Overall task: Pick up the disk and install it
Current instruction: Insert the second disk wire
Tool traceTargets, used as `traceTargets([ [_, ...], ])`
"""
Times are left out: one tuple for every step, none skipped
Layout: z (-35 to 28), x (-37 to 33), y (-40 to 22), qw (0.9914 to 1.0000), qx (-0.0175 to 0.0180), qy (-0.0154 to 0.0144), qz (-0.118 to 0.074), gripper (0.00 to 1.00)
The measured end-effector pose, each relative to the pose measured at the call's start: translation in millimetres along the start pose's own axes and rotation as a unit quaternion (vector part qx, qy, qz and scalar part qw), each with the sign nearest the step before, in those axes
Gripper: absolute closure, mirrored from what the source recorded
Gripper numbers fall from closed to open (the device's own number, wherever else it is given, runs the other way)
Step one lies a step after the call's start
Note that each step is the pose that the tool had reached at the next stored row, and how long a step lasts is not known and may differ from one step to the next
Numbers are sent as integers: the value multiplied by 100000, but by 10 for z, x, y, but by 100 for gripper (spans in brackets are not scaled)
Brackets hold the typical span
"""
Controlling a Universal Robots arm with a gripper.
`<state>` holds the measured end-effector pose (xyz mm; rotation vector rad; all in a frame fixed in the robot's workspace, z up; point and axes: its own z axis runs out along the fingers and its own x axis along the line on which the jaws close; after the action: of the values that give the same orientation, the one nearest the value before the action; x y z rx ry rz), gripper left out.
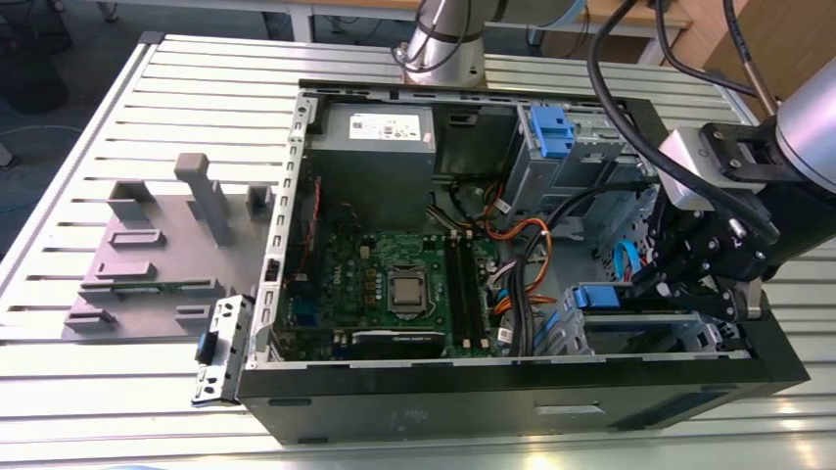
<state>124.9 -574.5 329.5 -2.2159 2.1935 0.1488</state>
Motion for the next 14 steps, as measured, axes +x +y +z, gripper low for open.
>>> traceTargets([
  [1,0,0,100000,3,-2,2,84],
  [3,0,0,100000,5,-30,-2,83],
  [3,0,0,100000,2,-26,-2,83],
  [3,0,0,100000,2,-18,1,76],
  [1,0,0,100000,0,-4,-1,76],
  [0,0,0,100000,-1,22,2,76],
  [-2,0,0,100000,0,73,4,76],
  [-15,-2,1,100000,2,88,5,76],
  [-41,-4,2,100000,0,68,6,76],
  [-76,-7,4,100000,1,69,3,76],
  [-113,-10,6,100000,0,78,4,76],
  [-138,-11,7,100000,1,73,3,76],
  [-149,-12,8,100000,-2,76,4,76],
  [-148,-13,8,100000,0,58,4,76],
])
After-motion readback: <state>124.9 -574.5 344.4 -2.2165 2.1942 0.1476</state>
